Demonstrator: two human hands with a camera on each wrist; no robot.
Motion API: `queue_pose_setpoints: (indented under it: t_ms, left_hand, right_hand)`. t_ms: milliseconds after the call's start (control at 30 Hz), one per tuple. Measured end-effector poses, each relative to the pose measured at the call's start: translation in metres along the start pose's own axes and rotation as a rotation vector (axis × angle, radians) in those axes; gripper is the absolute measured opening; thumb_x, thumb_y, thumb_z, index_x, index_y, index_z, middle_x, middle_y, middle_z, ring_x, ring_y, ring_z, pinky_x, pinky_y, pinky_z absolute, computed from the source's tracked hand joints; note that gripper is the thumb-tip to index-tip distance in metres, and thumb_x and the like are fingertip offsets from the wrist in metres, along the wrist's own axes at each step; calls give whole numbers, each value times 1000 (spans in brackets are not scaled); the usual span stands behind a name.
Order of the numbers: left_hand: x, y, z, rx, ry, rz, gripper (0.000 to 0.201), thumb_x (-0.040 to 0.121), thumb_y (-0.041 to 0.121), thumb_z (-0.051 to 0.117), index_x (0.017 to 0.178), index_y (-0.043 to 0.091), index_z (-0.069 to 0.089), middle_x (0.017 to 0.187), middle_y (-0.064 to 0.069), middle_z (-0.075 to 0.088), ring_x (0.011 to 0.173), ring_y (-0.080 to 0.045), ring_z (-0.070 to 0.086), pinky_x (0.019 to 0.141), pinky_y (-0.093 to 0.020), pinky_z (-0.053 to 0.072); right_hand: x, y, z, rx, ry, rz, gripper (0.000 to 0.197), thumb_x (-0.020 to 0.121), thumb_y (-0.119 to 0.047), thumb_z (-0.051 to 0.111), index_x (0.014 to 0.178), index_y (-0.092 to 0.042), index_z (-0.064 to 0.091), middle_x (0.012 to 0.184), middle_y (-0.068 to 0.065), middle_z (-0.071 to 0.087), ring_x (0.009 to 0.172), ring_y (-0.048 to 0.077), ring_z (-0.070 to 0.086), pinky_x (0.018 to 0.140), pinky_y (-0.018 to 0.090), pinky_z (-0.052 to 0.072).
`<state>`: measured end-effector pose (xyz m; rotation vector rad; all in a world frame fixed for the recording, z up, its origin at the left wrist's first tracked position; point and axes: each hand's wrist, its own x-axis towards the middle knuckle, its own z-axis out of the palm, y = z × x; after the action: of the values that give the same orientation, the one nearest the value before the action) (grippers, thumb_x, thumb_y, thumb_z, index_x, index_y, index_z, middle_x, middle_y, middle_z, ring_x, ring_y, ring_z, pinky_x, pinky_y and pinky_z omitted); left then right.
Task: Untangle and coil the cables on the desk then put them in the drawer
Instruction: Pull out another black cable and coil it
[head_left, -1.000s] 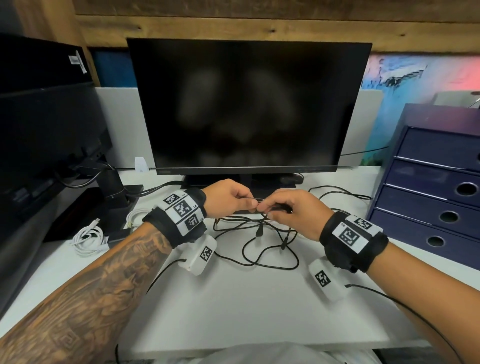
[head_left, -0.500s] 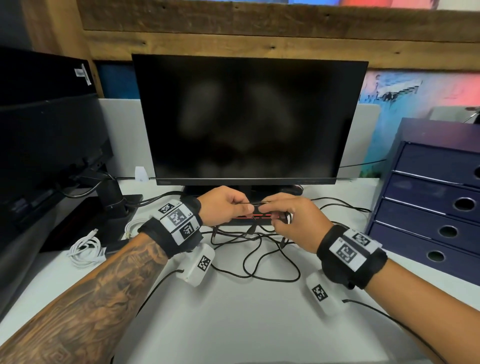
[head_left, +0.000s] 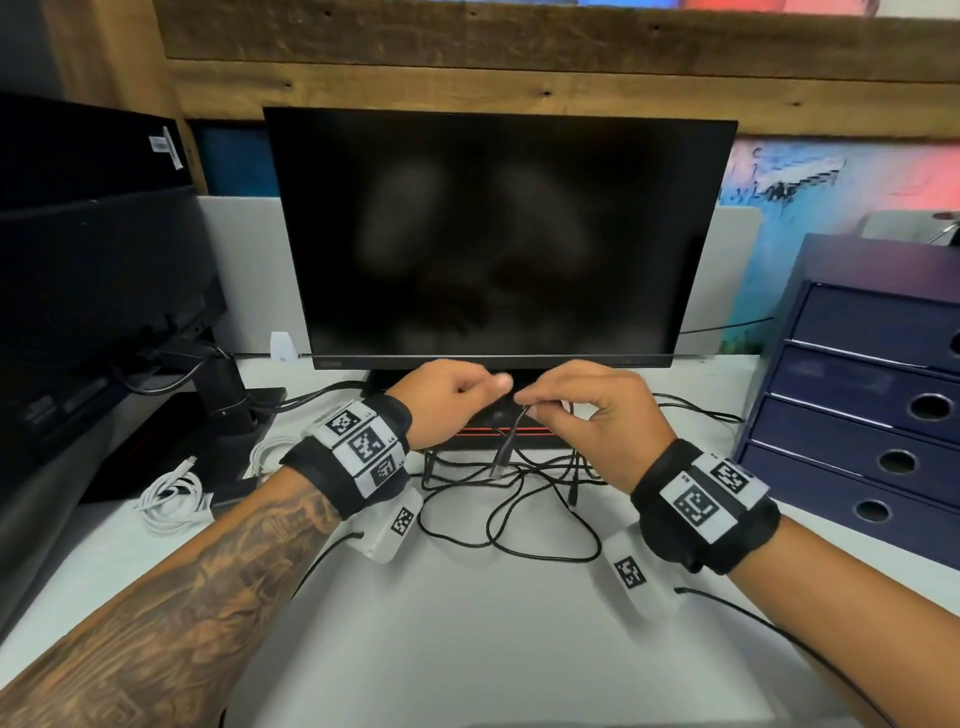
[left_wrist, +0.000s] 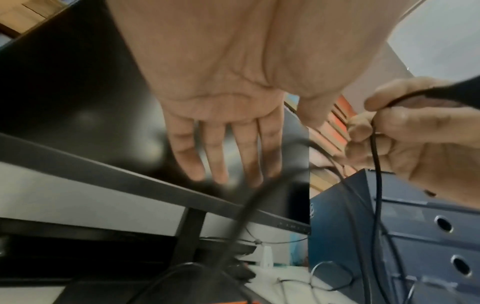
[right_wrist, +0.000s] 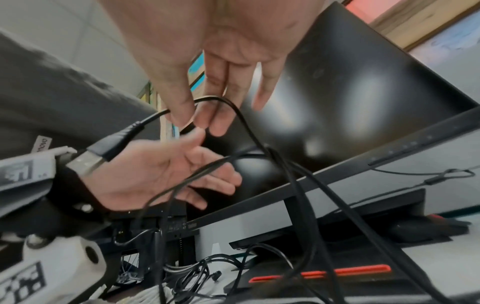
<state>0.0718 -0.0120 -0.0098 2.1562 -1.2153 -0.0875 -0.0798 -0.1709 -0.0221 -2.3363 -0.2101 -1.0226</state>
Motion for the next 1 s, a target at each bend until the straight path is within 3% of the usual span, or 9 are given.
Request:
queue_pose_setpoints:
  t_ms: [67, 167, 267, 333, 433, 567, 700, 867, 1000]
  left_hand:
    - [-3, 16, -4, -185, 71, 30, 51, 100, 59, 36, 107, 24, 72, 103, 9, 73, 100, -9, 66, 91, -31, 48]
    - [-7, 40, -5, -586, -69, -26, 44, 101, 50, 40, 122, 16, 60, 101, -8, 74, 79, -25, 73, 73, -37, 54]
    - [-10, 42, 0, -589, -197, -7, 31, 102, 37, 50, 127, 19, 52, 87, -10, 64, 48, -15, 53, 46, -27, 45]
    - [-8, 40, -1, -488, -191, 26, 23, 102, 35, 51, 110, 17, 61, 69, -5, 52, 44, -9, 37, 41, -21, 32]
    - [-5, 34, -7, -347, -126, 39, 39, 99, 40, 55, 92, 4, 67, 53, 9, 40, 45, -8, 30, 42, -21, 26]
    - [-6, 27, -14, -260, -91, 47, 30, 98, 40, 57, 83, 22, 75, 48, 13, 38, 46, -10, 32, 46, -23, 30]
    - [-6, 24, -34, -306, -41, 21, 28, 100, 31, 56, 90, 13, 75, 51, 6, 35, 44, -9, 29, 44, -22, 27]
    - [-6, 22, -24, -363, -185, 42, 21, 104, 16, 48, 103, 9, 68, 59, 1, 47, 51, -15, 44, 57, -33, 39]
    - [-8, 34, 5, -486, -238, 10, 23, 102, 24, 53, 102, 5, 66, 64, 1, 57, 54, -16, 52, 58, -34, 42]
  right_hand:
    - [2, -3, 4, -12, -6, -12, 19, 87, -10, 76, 99, -23, 81, 90, -13, 63, 84, 12, 63, 78, 21, 51]
    - [5, -3, 7, -30, 3, 43, 18, 86, -11, 76, 96, -25, 78, 88, -14, 58, 75, 9, 58, 71, 19, 47]
    - [9, -9, 6, 28, -17, 179, 18, 84, -15, 78, 89, -27, 65, 79, -10, 61, 68, 6, 56, 65, 16, 44]
    - [12, -13, 3, 165, -75, 294, 20, 84, -17, 79, 90, -22, 60, 68, -5, 61, 59, 5, 54, 57, 20, 48]
    - [17, -10, -7, 305, -206, 392, 15, 87, -16, 76, 97, -16, 64, 61, 2, 54, 56, 15, 52, 55, 35, 56]
    - [20, -2, -21, 201, -298, 396, 8, 93, -18, 70, 100, -19, 67, 63, 9, 53, 58, 14, 52, 60, 34, 60]
    - [23, 12, -40, 38, -171, 382, 13, 87, -24, 77, 84, -20, 64, 58, -6, 49, 53, 9, 44, 56, 23, 44]
    - [29, -1, -47, 219, -30, 323, 7, 89, -17, 75, 84, -19, 70, 70, 11, 57, 63, 12, 51, 54, 12, 42]
    - [32, -7, -40, 313, 66, 257, 7, 93, -18, 70, 89, -23, 68, 83, 33, 53, 64, 28, 49, 51, 22, 44]
